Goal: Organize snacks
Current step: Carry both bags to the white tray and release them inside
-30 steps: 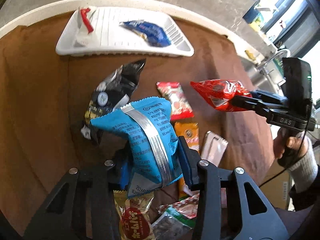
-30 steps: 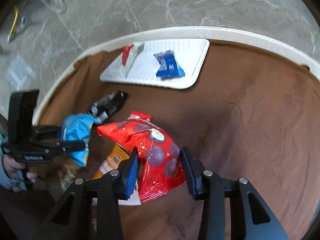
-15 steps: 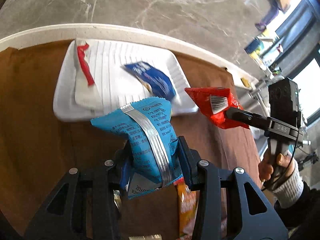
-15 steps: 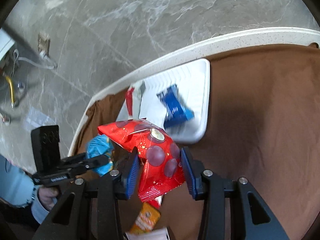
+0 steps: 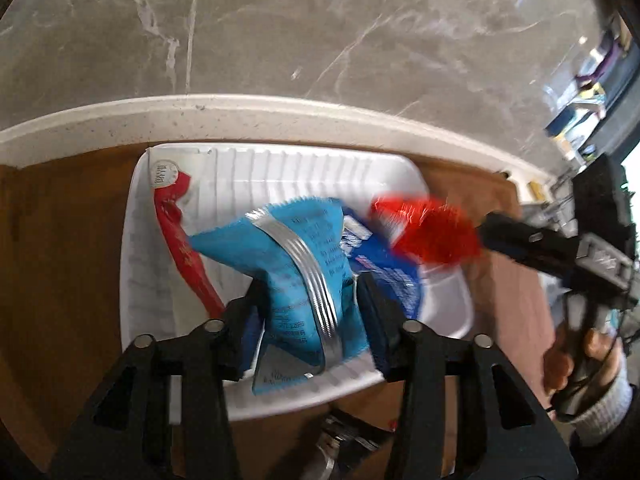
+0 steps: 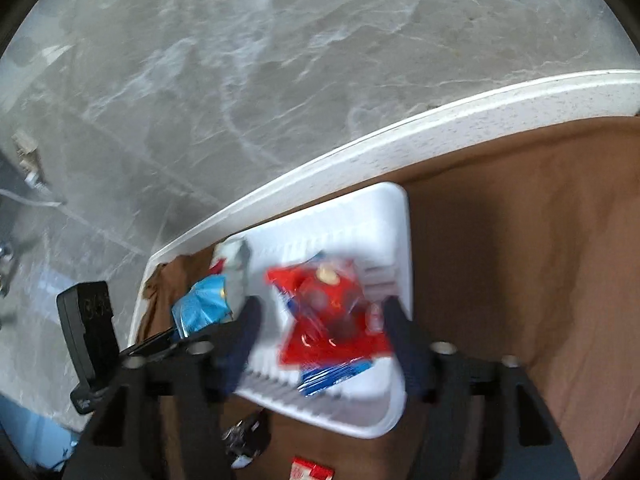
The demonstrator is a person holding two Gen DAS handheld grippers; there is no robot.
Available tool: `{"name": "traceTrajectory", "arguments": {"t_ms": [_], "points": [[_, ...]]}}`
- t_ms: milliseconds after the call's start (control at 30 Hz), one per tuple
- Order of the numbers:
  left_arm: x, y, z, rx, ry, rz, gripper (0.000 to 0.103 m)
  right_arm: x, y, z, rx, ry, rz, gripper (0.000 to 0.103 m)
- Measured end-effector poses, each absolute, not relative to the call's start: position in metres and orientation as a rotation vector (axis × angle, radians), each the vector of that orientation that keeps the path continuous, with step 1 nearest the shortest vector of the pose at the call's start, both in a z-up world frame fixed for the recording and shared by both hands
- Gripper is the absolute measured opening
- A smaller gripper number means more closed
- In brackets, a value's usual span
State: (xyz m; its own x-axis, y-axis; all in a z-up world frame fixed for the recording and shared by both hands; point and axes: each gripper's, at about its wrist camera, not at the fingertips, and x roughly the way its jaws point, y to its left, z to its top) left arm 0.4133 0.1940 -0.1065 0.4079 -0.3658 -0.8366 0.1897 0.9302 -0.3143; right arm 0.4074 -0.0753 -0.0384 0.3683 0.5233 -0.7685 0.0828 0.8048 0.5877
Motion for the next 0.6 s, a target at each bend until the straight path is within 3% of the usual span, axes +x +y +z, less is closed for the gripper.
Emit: {"name": "traceTrajectory", "arguments": {"t_ms": [133, 333, 600], "points": [[0.417, 0.195, -0.113, -0.167, 1.093, -0.335, 0.06, 0.406, -0.078, -0.039, 0.617, 1.171, 0.303, 0.077], [0.398, 0.201, -0.107, -0.162, 1.068, -0.337, 0.061, 0.385, -0.079, -0.027, 0.615, 1.151, 0.331, 0.077], [0.347, 0.205, -0.085, -0.142, 1.048, -0.37, 0.061, 0.336, -0.079, -0.004, 0.605, 1.16, 0.378, 0.085]]}}
